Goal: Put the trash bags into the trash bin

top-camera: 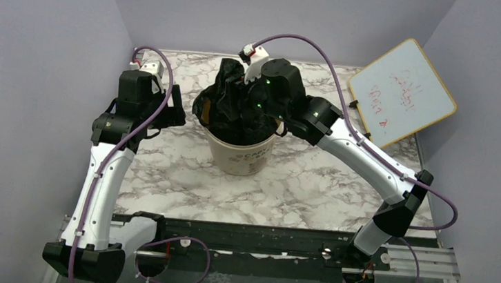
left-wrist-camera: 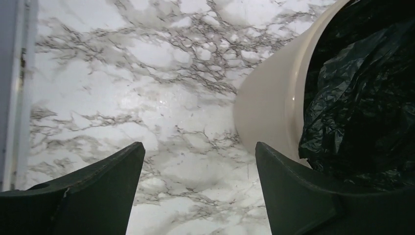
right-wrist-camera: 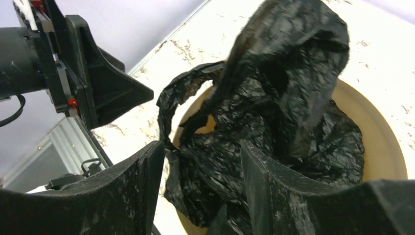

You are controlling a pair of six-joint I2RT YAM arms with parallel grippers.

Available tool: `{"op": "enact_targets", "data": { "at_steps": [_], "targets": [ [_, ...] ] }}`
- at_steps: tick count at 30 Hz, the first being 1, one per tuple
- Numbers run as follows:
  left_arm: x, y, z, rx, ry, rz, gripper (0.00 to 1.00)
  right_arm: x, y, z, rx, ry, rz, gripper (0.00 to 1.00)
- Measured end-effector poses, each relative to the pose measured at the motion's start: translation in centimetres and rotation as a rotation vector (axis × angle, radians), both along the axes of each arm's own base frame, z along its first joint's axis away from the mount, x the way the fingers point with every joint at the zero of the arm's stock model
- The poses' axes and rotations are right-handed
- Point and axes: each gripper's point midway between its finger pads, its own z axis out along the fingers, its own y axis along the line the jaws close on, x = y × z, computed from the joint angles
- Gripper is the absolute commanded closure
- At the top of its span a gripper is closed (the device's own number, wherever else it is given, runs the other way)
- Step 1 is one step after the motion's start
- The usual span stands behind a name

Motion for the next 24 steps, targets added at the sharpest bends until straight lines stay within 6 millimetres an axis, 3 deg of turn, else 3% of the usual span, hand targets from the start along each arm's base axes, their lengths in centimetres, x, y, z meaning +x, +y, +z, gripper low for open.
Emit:
{"op": "enact_targets", "data": {
  "at_steps": [2,8,12,16,24],
  "targets": [
    [0.0,0.3,-0.4,-0.046,0.013,-0.004,0.13,0.1,0.7,-0.1,-0.026,-0.008,-0.012,0.39],
    [-0.4,-2.0,1.2,-0.166,-0.053,-0.089,0.06,0.2,1.0,-0.2,-0.050,-0.023,-0.046,0.41],
    [-1.2,-2.5,0.7,-0.231,-0.062,-0.072,0.03,0.3,1.2,-0.7,-0.060,-0.020,-0.057,0.43],
    [-2.2,-2.6,0.6,-0.274,-0.072,-0.040,0.03,0.8,2.1,-2.1,-0.078,-0.001,-0.057,0.44],
    [-2.4,-2.8,0.2,-0.329,-0.076,-0.006,0.03,1.8,4.5,-4.7,-0.105,0.039,-0.049,0.45]
  ]
}}
